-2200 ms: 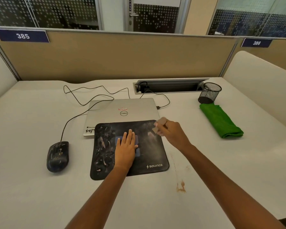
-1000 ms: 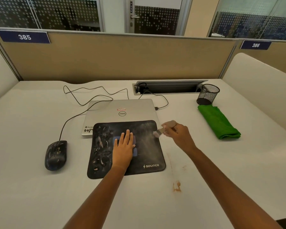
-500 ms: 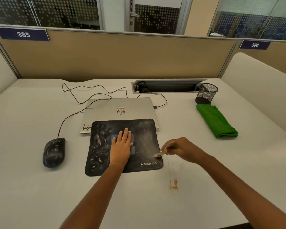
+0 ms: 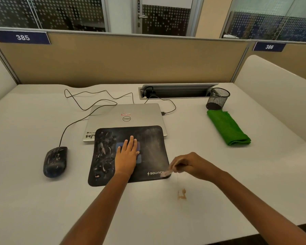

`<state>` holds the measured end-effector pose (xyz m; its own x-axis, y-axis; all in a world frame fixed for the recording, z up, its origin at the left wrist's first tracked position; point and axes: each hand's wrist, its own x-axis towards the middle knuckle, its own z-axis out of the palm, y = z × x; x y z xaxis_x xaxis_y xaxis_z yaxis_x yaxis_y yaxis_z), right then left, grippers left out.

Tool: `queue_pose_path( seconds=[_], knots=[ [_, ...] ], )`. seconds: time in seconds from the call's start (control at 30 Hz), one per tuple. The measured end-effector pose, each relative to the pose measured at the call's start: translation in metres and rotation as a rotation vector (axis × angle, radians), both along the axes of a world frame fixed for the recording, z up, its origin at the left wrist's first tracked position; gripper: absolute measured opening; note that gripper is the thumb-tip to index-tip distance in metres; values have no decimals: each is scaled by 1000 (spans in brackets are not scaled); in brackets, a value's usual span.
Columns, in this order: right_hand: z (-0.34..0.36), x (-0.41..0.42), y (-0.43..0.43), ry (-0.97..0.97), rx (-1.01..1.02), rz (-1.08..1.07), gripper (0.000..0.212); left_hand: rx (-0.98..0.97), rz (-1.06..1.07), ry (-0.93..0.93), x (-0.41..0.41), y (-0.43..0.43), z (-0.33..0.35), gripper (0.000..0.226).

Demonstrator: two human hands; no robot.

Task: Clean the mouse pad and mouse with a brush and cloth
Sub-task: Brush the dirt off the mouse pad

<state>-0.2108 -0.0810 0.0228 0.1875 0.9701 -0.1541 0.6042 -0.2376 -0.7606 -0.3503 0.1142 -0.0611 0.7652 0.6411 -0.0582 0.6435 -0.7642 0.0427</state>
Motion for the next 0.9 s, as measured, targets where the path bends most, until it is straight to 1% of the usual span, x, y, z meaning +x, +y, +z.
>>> queue_pose_path(
  seconds=[0.03,0.1,0.2,0.23,0.3,0.37,0.4,0.43,0.5,0.57,0.67,0.7,0.77,0.9],
  knots=[
    [4,3,-6,53,-8,-7,34,2,3,3,0,0,1,56],
    [9,9,-11,108,18,-66,29,2,10,15,1,-1,2,57],
    [7,10,-5,164,166,-195,27,-33,39,22,4,-10,5,59],
    [5,7,-1,149,204,-219,24,-57,51,11,5,-15,5,60],
    [-2,2,4,55,229,-217,18,-99,54,-8,6,-28,4,62],
    [-9,-1,3,-35,200,-181,16,-114,41,-3,3,-43,-1,61],
    [-11,-2,1,-36,181,-171,17,-116,39,-1,2,-49,-3,61],
    [-12,-1,-3,-5,164,-171,19,-114,41,1,0,-54,-5,60],
    [-10,2,-13,117,141,-201,20,-95,49,7,-2,-60,-8,59],
    [-9,7,-24,189,149,-272,16,-78,58,13,-3,-63,-8,59],
    [-10,8,-38,245,266,-439,18,-66,75,18,-2,-66,-9,60],
    [-11,7,-42,257,306,-492,20,-64,81,18,-1,-67,-10,60],
    [-16,5,-47,251,344,-564,16,-61,90,15,-1,-68,-11,60],
    [-28,1,-49,237,317,-593,13,-51,120,16,1,-71,-11,59]
  ],
)
